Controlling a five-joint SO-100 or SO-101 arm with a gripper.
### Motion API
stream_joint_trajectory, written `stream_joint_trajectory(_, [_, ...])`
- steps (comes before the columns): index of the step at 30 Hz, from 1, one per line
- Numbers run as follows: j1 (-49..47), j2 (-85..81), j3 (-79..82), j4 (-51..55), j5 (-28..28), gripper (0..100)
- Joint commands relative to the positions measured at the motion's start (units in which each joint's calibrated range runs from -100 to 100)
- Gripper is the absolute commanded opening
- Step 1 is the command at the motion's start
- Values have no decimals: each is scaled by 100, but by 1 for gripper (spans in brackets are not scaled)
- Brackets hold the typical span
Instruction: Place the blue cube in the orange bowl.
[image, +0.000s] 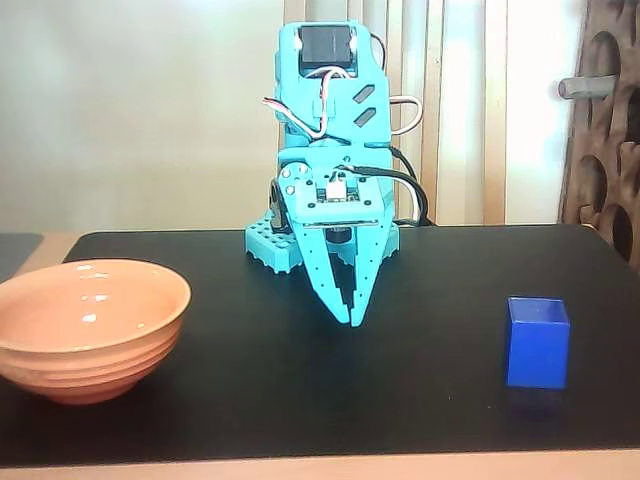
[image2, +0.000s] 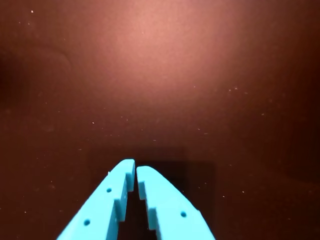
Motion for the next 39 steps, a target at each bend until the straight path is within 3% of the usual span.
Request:
stream_joint_trajectory(1, [88, -102, 45, 71, 32, 1])
stream_joint_trajectory(32, [98, -102, 45, 71, 16, 1])
stream_joint_trajectory(39, [78, -102, 45, 71, 37, 15])
